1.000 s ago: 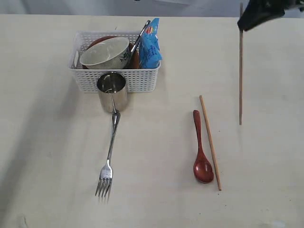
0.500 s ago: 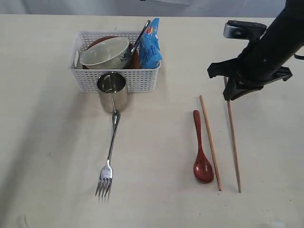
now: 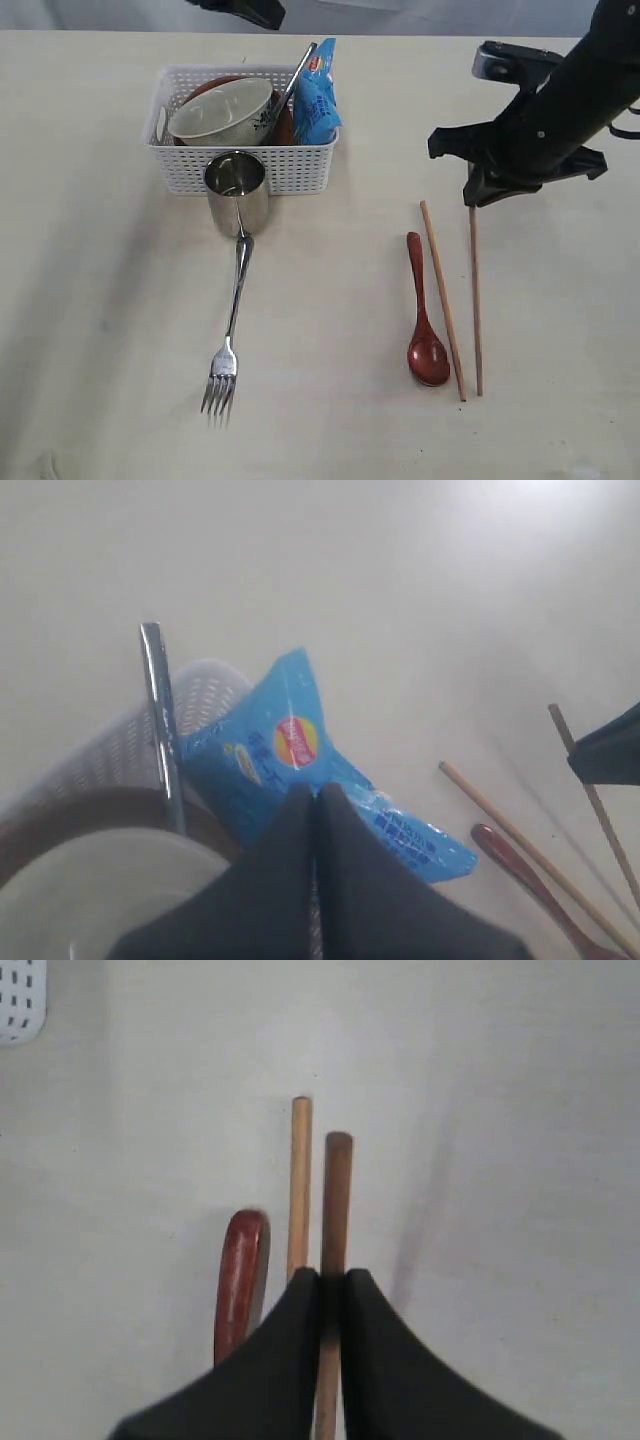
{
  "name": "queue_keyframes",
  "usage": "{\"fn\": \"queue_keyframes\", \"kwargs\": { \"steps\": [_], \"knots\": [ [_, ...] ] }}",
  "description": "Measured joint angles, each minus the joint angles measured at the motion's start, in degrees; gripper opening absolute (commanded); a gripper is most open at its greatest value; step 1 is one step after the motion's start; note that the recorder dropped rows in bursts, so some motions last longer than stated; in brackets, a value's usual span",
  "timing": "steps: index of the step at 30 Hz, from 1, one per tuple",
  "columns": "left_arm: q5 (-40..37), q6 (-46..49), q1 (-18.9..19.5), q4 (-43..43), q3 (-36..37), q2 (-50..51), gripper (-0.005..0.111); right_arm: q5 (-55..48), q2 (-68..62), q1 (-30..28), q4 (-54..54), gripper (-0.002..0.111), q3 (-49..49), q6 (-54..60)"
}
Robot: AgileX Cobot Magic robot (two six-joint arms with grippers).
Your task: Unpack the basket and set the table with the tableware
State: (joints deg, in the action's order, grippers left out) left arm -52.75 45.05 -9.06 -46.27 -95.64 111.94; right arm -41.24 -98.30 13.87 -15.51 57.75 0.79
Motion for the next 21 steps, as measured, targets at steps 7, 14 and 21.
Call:
{"fn": "queue_keyframes", "kwargs": {
  "steps": [7,14,21],
  "knots": [
    [13.9,13.0,0.0,-8.0,19.4,-12.5,0.0,1.7,0.0,0.3,0.3,0.0,-2.6,0.0],
    [16.3,17.6,0.0,-10.7,25.3,-18.8,0.0,5.4,-3.1,2.2,0.3,0.0,-2.6,-0.8],
    [16.3,20.6,0.0,-13.2,25.5,-19.4,0.0,7.9,-8.8,2.4,0.2,0.0,-2.6,-1.7]
  ]
}}
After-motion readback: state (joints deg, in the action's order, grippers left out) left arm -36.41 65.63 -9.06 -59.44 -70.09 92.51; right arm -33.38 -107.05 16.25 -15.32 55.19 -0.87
